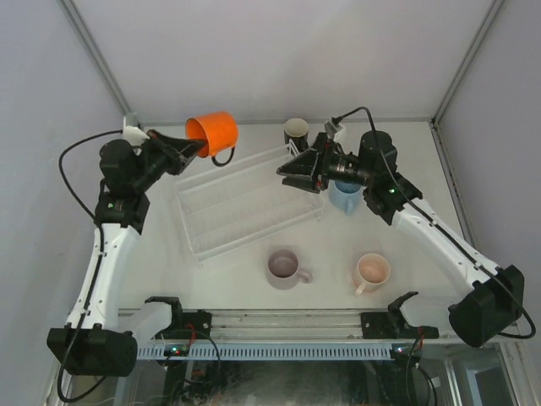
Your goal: Load the cups into the dish rack
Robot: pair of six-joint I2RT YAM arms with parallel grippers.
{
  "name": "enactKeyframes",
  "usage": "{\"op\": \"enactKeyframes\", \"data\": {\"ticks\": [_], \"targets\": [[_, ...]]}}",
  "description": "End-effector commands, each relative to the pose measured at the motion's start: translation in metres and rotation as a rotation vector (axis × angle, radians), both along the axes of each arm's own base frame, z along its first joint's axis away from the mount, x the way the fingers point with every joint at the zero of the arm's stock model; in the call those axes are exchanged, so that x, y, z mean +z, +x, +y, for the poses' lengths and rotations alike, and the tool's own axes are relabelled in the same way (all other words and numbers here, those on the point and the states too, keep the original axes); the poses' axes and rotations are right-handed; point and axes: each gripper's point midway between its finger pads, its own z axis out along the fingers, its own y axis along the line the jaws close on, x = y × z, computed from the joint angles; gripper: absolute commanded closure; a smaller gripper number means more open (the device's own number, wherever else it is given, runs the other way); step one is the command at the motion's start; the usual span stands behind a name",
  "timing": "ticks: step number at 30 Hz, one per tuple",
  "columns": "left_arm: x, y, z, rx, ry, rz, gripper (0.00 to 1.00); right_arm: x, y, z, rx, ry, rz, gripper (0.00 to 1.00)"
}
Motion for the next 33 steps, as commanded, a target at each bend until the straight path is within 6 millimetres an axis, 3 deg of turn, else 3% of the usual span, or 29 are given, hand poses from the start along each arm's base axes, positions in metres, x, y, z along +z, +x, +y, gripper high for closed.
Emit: {"op": "enactKeyframes", "data": {"ticks": [1,6,12,19,33], "targets": [[0.065,-0.015,-0.037,-0.105,-0.219,-0.215,1.0,0.042,0.006,0.016,0.016,0.172,-0.094,0.38],[0.061,-0.016,-0.061,-0.158,-0.289,-0.207,1.0,0.052,0.019,0.033,0.03,0.289,-0.107,0.4],[0.058,-0.016,-0.082,-0.204,-0.298,-0.192,1.0,0.043,0.028,0.047,0.049,0.298,-0.108,0.4],[0.046,-0.01,-0.088,-0.22,-0.273,-0.174,1.0,0.053,0.03,0.059,0.081,0.325,-0.134,0.4],[0.023,-0.005,-0.102,-0.299,-0.245,-0.121,1.0,0.055,0.032,0.084,0.159,0.356,-0.112,0.51]]}}
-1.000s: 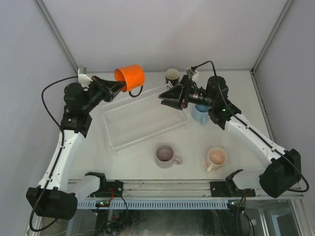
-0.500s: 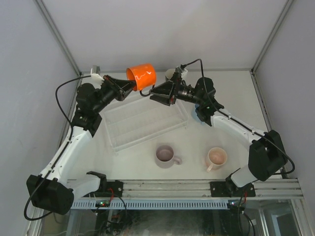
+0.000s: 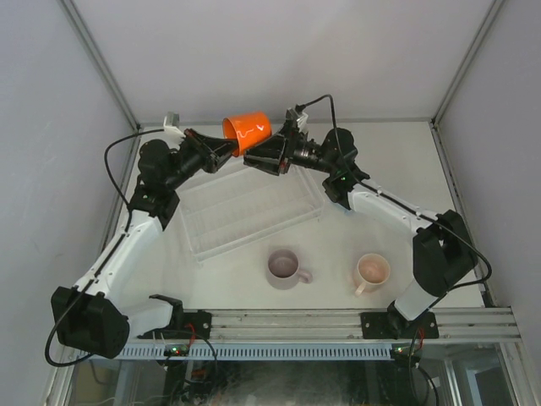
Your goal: Load the cups into the dish rack
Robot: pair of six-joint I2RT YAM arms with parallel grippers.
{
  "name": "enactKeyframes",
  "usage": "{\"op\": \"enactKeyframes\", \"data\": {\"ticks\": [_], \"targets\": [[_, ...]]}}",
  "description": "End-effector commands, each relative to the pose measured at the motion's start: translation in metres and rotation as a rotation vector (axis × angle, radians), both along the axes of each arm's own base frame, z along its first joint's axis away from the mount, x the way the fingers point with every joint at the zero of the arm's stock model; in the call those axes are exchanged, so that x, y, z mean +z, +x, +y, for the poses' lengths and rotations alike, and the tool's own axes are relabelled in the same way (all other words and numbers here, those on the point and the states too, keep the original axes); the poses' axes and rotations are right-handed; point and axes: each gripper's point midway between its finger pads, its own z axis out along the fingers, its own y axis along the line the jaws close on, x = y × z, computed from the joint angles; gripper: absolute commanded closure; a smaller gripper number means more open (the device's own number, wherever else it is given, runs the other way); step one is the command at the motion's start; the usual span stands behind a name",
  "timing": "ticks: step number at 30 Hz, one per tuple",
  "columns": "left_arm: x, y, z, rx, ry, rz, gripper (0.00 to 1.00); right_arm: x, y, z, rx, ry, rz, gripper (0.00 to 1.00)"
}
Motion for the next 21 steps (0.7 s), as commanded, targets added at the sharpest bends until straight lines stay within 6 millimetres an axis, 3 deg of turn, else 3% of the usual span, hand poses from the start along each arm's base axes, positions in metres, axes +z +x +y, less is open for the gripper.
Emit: {"op": "enactKeyframes", "data": {"ticks": [1,9,14,16,19,21], "targets": [[0.027,-0.009,-0.007,-0.054,-0.027,-0.122,1.0,0.032,-0.01,0.003,0.028,0.077,-0.078,0.52],[0.016,-0.013,-0.007,-0.064,-0.017,-0.121,1.0,0.031,-0.002,0.007,0.0,0.104,-0.062,0.72],[0.014,-0.013,-0.007,-0.066,-0.004,-0.121,1.0,0.027,0.002,0.007,-0.026,0.075,-0.082,1.0],[0.01,-0.012,-0.006,-0.062,0.016,-0.111,1.0,0.02,0.004,0.005,-0.039,0.035,-0.085,1.0],[0.002,-0.009,-0.003,-0.041,0.06,-0.09,0.88,0.008,0.008,0.001,-0.085,-0.045,-0.11,1.0],[-0.003,-0.007,0.003,-0.011,0.098,-0.078,0.71,0.002,0.011,-0.004,-0.103,-0.087,-0.123,1.0]]}}
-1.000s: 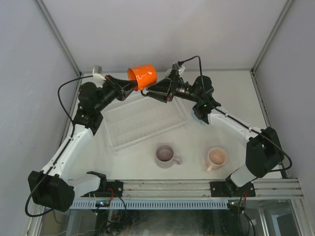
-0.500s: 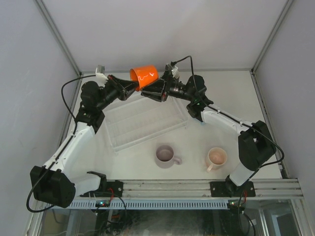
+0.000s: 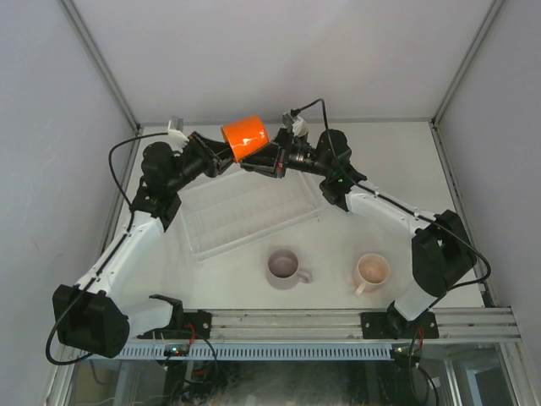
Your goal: Load the cups into the dish rack
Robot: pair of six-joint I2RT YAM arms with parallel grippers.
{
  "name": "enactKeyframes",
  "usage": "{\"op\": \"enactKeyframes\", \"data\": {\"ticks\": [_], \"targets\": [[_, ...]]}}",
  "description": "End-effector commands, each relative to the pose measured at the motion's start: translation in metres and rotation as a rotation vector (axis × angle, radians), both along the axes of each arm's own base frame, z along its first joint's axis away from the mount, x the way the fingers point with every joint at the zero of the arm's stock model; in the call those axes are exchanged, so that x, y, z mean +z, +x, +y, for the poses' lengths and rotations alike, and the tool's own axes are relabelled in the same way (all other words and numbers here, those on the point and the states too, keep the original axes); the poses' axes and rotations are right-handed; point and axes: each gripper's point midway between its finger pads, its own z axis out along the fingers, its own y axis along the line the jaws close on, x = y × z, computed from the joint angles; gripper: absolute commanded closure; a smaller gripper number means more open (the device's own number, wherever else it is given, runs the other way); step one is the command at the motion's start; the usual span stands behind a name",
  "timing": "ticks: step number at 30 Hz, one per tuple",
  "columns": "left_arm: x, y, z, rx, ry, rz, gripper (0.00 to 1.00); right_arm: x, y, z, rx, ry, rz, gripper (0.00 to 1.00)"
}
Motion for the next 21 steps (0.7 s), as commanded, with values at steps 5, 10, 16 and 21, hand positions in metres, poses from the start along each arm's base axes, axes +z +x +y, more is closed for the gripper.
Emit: {"op": "enactKeyframes", "data": {"ticks": [5,10,16,21], "targets": [[-0.01,-0.005,0.035,0.121,0.18,-0.039,0.57,-0.01,0.017,-0.024,-0.133,-0.194,-0.145,1.0],[-0.043,-0.018,0.078,0.258,0.35,0.07,0.53,-0.05,0.035,-0.039,-0.22,-0.406,-0.121,1.0],[-0.052,-0.04,0.105,0.333,0.51,0.104,0.33,-0.104,0.075,-0.071,-0.492,-0.748,-0.006,1.0],[-0.053,-0.052,0.104,0.323,0.49,0.137,0.21,-0.134,0.094,-0.08,-0.604,-0.957,0.026,1.0]]}}
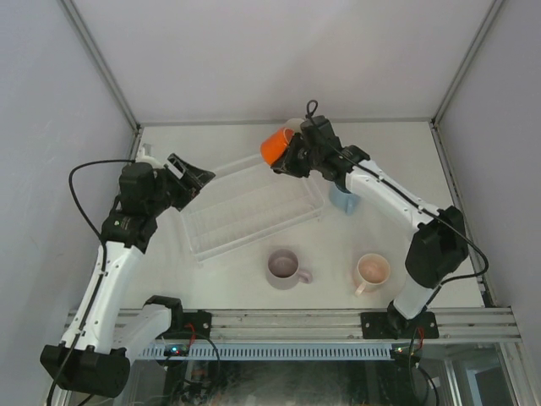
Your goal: Load the cups into the dish rack
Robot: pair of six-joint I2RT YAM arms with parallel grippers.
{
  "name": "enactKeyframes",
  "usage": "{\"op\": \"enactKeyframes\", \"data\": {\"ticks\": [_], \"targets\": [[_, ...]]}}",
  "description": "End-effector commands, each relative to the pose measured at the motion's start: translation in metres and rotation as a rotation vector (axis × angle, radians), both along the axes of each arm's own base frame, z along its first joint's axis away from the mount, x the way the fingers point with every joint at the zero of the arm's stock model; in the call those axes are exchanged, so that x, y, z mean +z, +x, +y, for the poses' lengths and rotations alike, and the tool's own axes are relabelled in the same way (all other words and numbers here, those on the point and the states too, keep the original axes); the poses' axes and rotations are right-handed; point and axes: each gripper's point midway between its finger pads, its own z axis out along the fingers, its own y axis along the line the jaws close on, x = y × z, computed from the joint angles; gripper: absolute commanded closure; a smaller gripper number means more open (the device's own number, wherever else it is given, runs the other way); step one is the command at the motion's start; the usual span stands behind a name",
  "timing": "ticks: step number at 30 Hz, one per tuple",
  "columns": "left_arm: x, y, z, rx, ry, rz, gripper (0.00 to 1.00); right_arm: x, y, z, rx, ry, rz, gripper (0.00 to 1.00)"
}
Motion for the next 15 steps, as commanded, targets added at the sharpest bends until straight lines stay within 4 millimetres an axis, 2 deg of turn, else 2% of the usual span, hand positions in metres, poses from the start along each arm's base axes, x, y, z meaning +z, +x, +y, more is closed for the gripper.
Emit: {"op": "enactKeyframes", "data": {"ticks": [1,5,11,15], "targets": [[0.019,-0.014,0.007,0.015,0.026,-0.015,0.2,-0.01,0.025,-0.016,-0.126,-0.223,-0.065,1.0],[0.017,-0.026,0.009,0.009,0.048,-0.009,0.15,-0.03,0.038,-0.011,-0.169,-0.325,-0.045,1.0],[0.018,-0.037,0.011,-0.034,0.116,-0.001,0.13,-0.044,0.053,-0.015,-0.245,-0.493,-0.065,1.0],[0.027,-0.04,0.01,-0.043,0.111,-0.026,0.13,-0.051,0.067,-0.017,-0.267,-0.522,-0.088,1.0]]}}
